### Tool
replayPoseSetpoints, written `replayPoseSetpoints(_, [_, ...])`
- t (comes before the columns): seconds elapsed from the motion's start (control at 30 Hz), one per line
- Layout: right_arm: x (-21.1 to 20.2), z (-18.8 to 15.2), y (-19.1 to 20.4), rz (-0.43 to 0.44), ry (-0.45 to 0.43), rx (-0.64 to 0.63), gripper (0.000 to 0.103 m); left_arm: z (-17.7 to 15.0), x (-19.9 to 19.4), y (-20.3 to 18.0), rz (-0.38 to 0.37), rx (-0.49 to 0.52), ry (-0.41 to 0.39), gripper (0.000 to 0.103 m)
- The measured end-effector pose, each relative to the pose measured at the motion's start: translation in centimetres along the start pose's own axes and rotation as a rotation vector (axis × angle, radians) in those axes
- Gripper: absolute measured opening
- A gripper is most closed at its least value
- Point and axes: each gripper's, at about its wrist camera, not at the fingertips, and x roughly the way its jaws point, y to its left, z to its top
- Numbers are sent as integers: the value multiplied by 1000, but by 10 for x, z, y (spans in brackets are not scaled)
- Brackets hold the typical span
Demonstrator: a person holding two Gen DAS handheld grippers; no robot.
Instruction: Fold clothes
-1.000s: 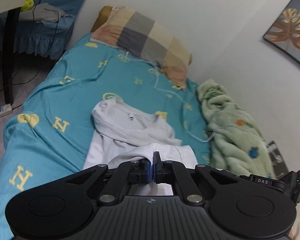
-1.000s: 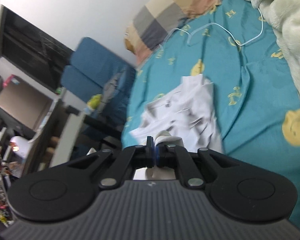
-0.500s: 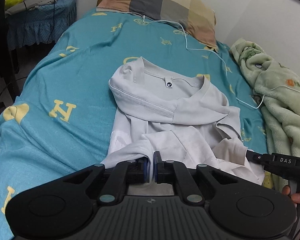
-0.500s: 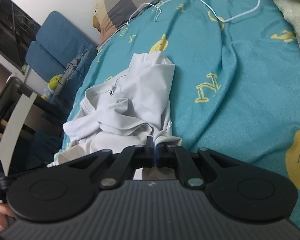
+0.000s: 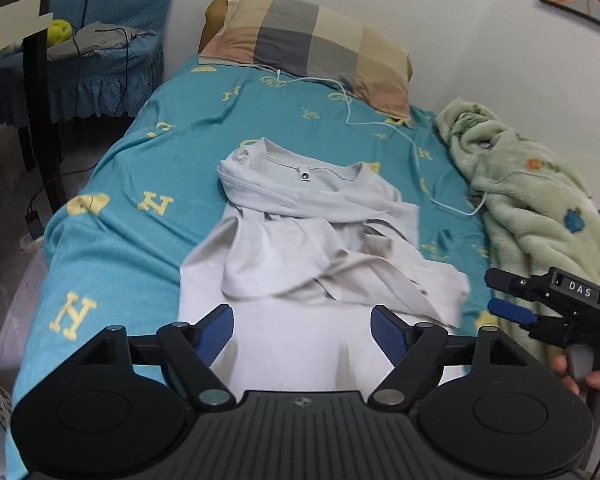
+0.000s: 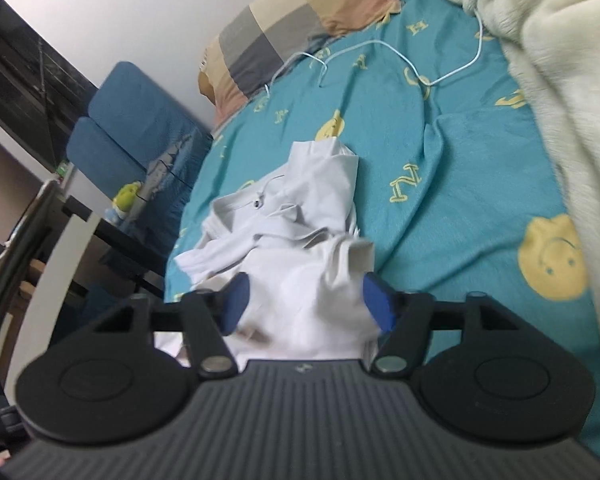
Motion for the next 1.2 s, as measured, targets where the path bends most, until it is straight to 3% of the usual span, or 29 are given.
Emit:
replayPoseSetpoints(0.2, [-19,-26,5,58,75,183,66,-29,-13,21,-82,-238,70,80])
replayPoseSetpoints(0.33, [-10,-60,4,107,200,379,66,-50,3,47,-120,-463,168,80])
replayPoseSetpoints(0.43, [5,-83,-3,110,286,456,66,-65,16,66,-146,-624,236,80])
replayPoseSetpoints(0.53, [16,-97,-13,101,305,514,66,-73,30,74,-140,-695,253,80])
replayPoseSetpoints(0.67, [24,-102,-27,108,269,602,66,-74,47,78,-136,-708,252,83])
replayPoseSetpoints(0.8, [25,-103,-27,117,231,611,65,-75,50,80,-144,-742,212,84])
replayPoseSetpoints(0.9, [20,-102,-27,85,199,596,45,-79,49,87,-158,-792,188,81])
replayPoseSetpoints(0.97, [16,-101,-30,61,176,595,30,-83,47,94,-169,-833,172,74])
replayPoseSetpoints(1.0, [14,-100,-31,52,163,595,28,-85,46,97,-174,-856,163,72])
replayPoseSetpoints(1.2, [5,-92,-14,25,78,465,17,-86,46,101,-196,-876,137,35])
